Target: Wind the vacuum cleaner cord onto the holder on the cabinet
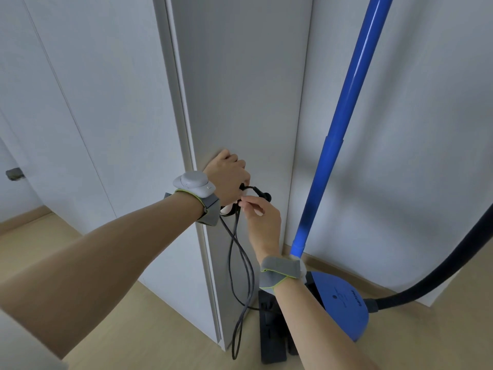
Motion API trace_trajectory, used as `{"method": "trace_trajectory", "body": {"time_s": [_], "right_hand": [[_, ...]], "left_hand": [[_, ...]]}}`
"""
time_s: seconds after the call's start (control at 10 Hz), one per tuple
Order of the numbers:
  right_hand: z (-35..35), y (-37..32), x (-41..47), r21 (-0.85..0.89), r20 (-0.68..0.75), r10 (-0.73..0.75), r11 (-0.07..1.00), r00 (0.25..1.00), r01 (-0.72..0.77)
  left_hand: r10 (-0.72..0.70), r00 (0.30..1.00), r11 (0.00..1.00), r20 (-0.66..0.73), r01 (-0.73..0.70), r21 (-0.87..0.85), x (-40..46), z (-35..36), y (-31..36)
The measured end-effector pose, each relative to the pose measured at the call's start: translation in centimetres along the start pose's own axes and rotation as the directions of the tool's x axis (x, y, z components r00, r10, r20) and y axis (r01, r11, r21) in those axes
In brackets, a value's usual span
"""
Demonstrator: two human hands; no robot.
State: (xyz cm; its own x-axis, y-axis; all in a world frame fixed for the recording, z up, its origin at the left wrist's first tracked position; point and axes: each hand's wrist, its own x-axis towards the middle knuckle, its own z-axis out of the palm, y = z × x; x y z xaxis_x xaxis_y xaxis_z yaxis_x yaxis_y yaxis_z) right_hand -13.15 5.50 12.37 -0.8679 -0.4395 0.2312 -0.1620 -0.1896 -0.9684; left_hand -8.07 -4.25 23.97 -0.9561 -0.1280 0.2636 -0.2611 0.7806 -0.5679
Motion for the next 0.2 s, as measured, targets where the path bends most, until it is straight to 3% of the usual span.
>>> {"method": "trace_trajectory", "body": {"time_s": [0.2], "right_hand": [[-0.43,-0.57,0.1,0.048,0.073,0.057,0.997,0.996,-0.061]], "left_hand": [[-0.016,1.0,0.999,-0.005,0.016,-0.05,0.08,-0.15,-0.5]]}}
